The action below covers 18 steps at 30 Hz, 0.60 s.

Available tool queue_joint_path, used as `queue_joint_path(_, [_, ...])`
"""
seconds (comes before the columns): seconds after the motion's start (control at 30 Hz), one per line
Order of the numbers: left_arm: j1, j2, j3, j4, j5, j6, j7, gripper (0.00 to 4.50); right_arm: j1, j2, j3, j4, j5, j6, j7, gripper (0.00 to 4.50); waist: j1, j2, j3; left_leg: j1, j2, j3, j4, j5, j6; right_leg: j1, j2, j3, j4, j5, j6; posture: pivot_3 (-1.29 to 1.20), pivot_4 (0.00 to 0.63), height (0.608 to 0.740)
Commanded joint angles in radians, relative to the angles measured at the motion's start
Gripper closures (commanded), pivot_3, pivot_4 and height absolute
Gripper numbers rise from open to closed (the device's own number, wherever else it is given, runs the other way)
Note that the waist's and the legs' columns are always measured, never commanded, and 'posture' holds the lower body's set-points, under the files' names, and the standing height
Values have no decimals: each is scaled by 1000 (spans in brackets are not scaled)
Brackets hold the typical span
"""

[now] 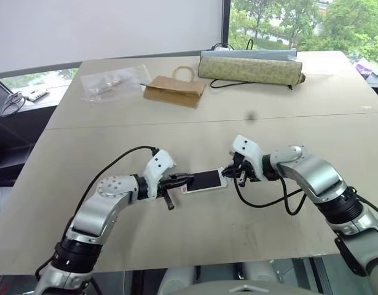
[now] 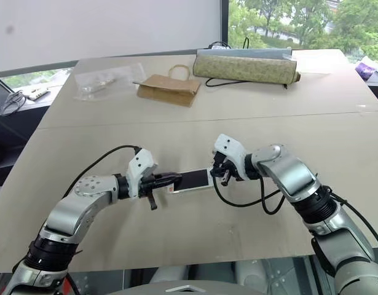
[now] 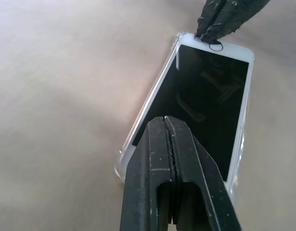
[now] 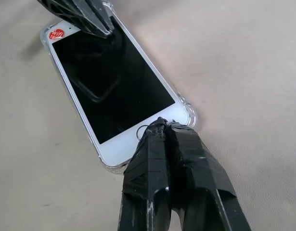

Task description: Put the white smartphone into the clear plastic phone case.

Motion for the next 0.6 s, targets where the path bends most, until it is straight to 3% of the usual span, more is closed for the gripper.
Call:
queue_joint_path(0.03, [49, 27, -21, 14, 15, 52, 3, 4500, 22, 5, 83, 72, -22, 11, 8, 4440, -2, -1, -1, 1, 0, 0, 0, 0, 0, 0, 0, 0, 0, 0, 0, 0, 150, 740])
queue_joint_path(0.2, [66, 35, -14, -5, 13, 57, 13, 4500, 21, 10, 122, 118, -57, -36, 14, 4440, -4, -1, -2, 7, 1, 1, 0, -2, 4, 5, 2, 2, 1, 0, 0, 0, 150, 740])
queue_joint_path(0.3, [76, 39, -7, -13, 9, 61, 17, 4500, 27, 29, 69, 108, -46, -92, 5, 4440, -4, -1, -2, 15, 1, 2, -2, -4, 7, 12, 2, 5, 0, 0, 0, 0, 150, 740])
queue_joint_path(0.6, [123, 68, 30, -40, -56, 73, -22, 4500, 64, -22, -50, -36, 19, -100, 26, 4440, 2, 1, 2, 11, 1, 2, -2, -3, 4, 9, 2, 5, -2, 0, 0, 0, 150, 740])
